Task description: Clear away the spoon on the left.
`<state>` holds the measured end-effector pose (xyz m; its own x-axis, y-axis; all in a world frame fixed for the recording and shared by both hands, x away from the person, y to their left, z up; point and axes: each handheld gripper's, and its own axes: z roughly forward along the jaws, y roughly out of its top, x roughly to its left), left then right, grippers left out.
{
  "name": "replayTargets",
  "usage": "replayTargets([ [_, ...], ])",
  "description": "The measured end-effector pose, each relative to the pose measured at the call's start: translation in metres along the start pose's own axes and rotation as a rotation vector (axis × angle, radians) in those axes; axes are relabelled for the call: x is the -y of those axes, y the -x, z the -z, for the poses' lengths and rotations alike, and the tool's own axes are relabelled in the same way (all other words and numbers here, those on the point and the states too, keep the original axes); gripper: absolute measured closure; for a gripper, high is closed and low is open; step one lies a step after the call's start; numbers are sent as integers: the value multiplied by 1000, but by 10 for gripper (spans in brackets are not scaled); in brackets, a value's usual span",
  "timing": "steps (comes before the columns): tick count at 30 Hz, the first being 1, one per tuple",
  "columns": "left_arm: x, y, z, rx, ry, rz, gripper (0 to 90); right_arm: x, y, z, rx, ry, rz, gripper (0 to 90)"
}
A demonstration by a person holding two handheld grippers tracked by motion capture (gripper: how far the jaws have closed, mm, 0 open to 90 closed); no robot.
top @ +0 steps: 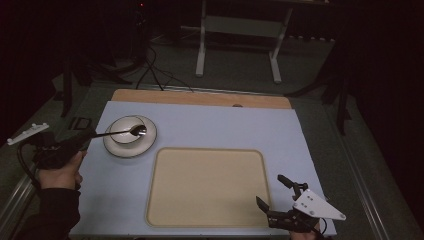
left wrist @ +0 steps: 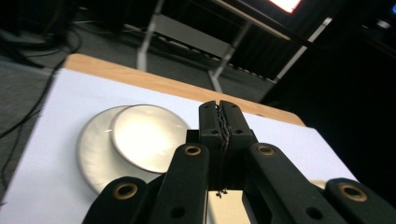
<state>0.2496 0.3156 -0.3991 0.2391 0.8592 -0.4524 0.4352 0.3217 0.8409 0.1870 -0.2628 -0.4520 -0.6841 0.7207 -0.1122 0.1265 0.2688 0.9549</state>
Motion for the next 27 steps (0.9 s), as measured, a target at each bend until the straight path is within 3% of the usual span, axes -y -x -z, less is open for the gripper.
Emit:
replayTargets([
  [2, -1, 3, 0, 10, -8, -8, 899, 0, 0, 0, -1, 0, 0, 108],
  [3, -3, 10, 0, 49, -28, -33, 899, 0, 0, 0, -1, 0, 0, 108],
  [7, -4, 20, -2, 116, -52, -60, 898, 0, 0, 0, 1, -3, 1, 108],
  [13, 0, 37, -9, 172, -106, -118, 899, 0, 0, 0, 2, -2, 1, 108],
  [27, 7, 71, -23, 351, -229, -251, 899, 0, 0, 0, 2, -3, 4, 108],
])
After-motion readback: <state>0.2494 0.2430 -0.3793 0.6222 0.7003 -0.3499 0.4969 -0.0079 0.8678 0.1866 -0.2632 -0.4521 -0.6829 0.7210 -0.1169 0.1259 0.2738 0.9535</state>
